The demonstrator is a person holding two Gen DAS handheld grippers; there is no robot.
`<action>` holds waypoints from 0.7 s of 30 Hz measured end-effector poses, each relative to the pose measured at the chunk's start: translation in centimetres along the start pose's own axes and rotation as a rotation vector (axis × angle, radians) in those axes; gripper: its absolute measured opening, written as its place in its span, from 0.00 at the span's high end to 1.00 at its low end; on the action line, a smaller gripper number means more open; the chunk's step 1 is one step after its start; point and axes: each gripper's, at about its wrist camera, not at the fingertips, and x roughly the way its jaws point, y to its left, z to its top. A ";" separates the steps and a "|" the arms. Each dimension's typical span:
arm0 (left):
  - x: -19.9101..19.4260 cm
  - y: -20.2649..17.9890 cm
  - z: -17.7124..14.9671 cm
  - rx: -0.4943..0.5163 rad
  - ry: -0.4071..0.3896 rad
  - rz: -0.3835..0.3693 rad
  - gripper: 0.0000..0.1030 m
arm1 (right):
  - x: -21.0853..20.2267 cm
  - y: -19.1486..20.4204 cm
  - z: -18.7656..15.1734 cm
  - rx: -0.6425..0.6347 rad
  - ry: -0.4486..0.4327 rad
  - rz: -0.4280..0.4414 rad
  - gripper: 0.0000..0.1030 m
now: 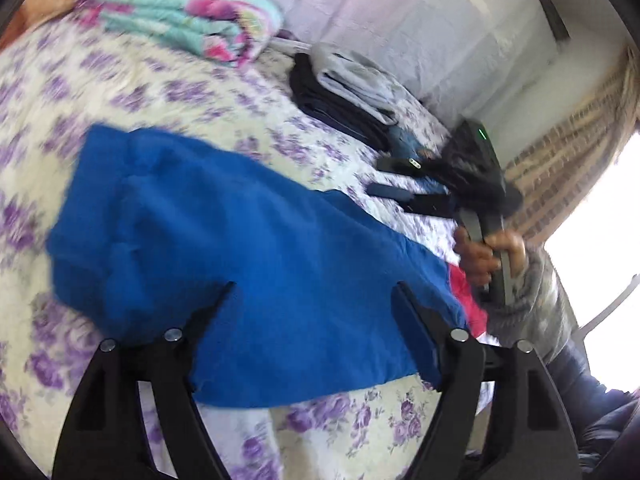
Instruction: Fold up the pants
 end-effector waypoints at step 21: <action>3.9 -1.4 -2.1 0.152 0.004 0.032 0.09 | 4.5 -0.4 0.0 -0.172 0.325 0.121 0.37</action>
